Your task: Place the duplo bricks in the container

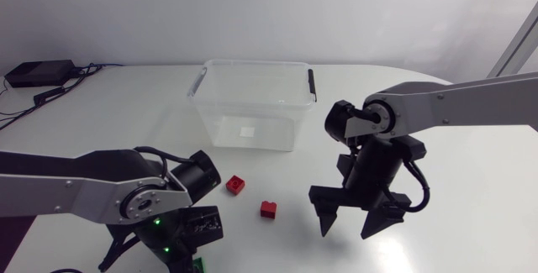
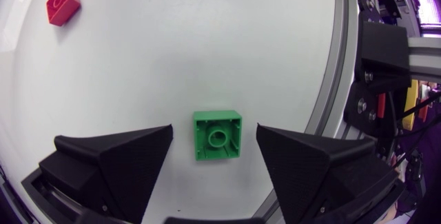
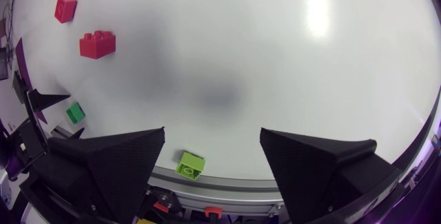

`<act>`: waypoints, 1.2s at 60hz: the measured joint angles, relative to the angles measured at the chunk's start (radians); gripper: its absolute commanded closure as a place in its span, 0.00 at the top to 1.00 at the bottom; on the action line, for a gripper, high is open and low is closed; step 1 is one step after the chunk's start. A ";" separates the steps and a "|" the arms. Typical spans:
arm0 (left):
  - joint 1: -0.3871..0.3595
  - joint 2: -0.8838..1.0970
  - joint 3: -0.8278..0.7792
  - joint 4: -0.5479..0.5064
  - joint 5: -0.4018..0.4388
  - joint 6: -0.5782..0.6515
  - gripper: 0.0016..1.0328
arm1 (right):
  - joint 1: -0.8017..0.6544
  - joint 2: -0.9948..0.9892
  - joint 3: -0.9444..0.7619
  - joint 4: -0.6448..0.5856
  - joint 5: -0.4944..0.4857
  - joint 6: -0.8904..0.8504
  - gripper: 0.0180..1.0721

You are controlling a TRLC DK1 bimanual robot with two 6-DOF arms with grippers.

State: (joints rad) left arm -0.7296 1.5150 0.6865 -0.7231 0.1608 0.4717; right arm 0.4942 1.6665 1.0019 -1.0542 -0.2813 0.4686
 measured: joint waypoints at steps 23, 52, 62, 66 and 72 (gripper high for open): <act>0.029 0.039 0.008 0.023 0.096 -0.004 0.35 | 0.122 0.102 0.011 0.000 0.000 0.000 0.95; 0.115 -0.009 0.021 0.036 0.129 -0.004 0.28 | 0.319 0.175 -0.046 0.011 0.000 0.000 0.85; 0.169 -0.059 0.022 0.026 0.122 -0.004 0.28 | 0.362 0.195 -0.063 0.013 0.000 0.000 0.76; 0.196 -0.082 0.026 0.021 0.122 -0.004 0.28 | 0.373 0.195 -0.066 0.015 0.000 0.000 0.63; 0.230 -0.104 0.043 0.006 0.122 -0.003 0.28 | 0.381 0.195 -0.066 0.019 0.000 0.000 0.47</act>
State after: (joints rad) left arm -0.4995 1.4113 0.7292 -0.7166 0.2825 0.4690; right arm 0.8753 1.8610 0.9356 -1.0348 -0.2810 0.4683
